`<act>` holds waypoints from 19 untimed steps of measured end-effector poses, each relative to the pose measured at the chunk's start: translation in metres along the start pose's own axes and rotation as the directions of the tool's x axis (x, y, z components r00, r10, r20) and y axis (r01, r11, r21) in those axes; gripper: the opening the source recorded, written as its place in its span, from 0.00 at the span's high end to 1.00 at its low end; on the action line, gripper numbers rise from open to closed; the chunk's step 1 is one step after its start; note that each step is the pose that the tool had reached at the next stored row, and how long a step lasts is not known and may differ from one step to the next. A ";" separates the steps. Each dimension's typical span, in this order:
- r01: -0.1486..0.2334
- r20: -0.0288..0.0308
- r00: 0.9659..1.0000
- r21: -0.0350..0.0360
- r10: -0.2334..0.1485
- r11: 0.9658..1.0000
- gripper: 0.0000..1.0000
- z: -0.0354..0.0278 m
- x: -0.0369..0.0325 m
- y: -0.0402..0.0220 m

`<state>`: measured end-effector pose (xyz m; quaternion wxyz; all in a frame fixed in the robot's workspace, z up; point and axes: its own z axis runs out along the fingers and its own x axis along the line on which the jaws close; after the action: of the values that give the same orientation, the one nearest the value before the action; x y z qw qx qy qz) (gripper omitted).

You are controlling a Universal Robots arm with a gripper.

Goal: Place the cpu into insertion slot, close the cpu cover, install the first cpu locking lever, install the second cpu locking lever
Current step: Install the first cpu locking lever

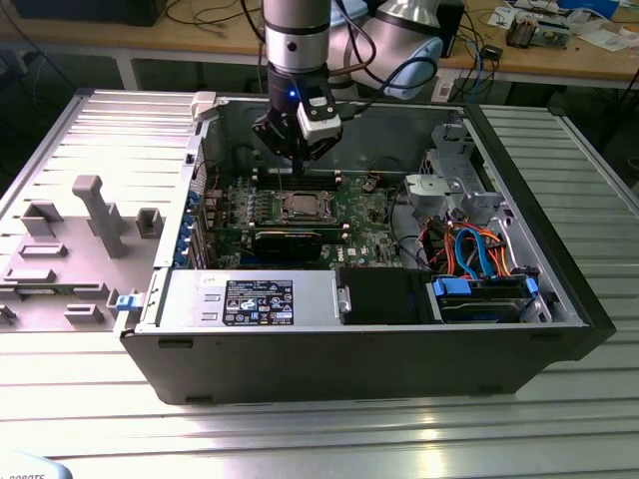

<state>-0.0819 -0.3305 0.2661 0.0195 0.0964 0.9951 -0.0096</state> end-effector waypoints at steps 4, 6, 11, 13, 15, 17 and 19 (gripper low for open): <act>0.003 -0.005 1.000 -0.003 -0.003 1.000 0.89 0.0006 0.0062 -0.0012; 0.019 -0.005 1.000 -0.007 -0.019 1.000 0.89 0.0014 0.0080 -0.0015; 0.028 -0.005 1.000 -0.009 -0.028 1.000 0.89 0.0024 0.0195 -0.0038; 0.040 -0.005 0.999 -0.009 -0.040 0.999 0.89 0.0031 0.0226 -0.0043; 0.048 -0.005 0.999 -0.009 -0.048 0.999 0.89 0.0032 0.0252 -0.0049; 0.057 -0.004 0.998 -0.010 -0.057 0.998 0.89 0.0033 0.0273 -0.0052; 0.078 -0.003 0.997 -0.011 -0.078 0.997 0.89 0.0035 0.0280 -0.0054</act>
<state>-0.1102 -0.3305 0.2615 0.0178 0.0572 0.9982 -0.0049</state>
